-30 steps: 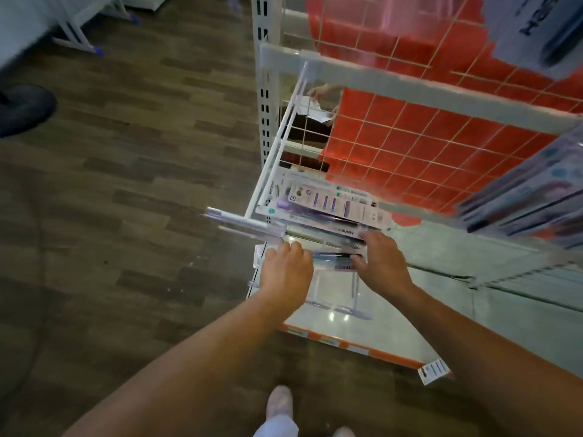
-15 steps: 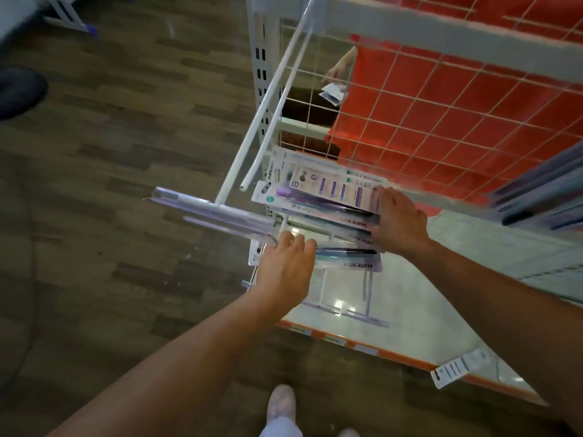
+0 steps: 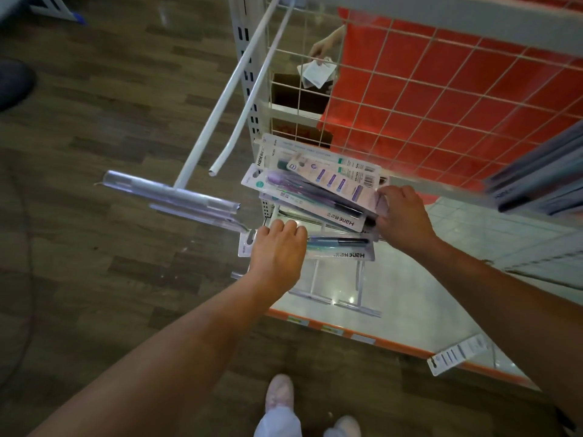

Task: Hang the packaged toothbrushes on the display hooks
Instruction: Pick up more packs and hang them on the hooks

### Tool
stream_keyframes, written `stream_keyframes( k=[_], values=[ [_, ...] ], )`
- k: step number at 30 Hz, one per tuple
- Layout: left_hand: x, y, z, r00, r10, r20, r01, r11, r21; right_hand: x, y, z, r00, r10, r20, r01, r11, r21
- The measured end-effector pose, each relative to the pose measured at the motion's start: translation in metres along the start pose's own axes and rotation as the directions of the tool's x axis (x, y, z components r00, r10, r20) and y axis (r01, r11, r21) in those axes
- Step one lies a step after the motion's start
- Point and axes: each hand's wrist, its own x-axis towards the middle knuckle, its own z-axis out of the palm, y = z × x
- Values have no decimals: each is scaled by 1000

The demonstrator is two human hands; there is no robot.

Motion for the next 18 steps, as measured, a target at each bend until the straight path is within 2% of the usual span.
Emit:
stream_keyframes(
  k=[3, 6, 8, 11, 13, 15, 18],
  values=[
    [-5, 3, 1, 999, 6, -53, -6, 1000, -2, -16, 1, 3, 997, -39, -59, 48, 987, 155],
    [-14, 10, 1, 984, 56, -169, -59, 998, -12, -34, -9, 1, 992, -86, -92, 110, 947, 300],
    [-14, 14, 2, 955, 51, -291, -83, 992, -98, -40, -17, -2, 992, -90, -91, 120, 902, 415],
    [-16, 23, -10, 892, -42, -451, -92, 958, -271, -44, -27, -14, 998, -37, -45, 57, 790, 611],
    [-16, 29, -18, 858, -53, -511, -117, 948, -296, -45, -31, -26, 997, -59, -49, 77, 777, 625],
    [-16, 32, -25, 838, -51, -543, -129, 948, -289, -45, -36, -40, 990, -131, -58, 140, 811, 567],
    [-14, 32, -35, 845, -62, -531, -79, 968, -239, -46, -44, -62, 985, -172, -6, 149, 838, 525]
  ],
)
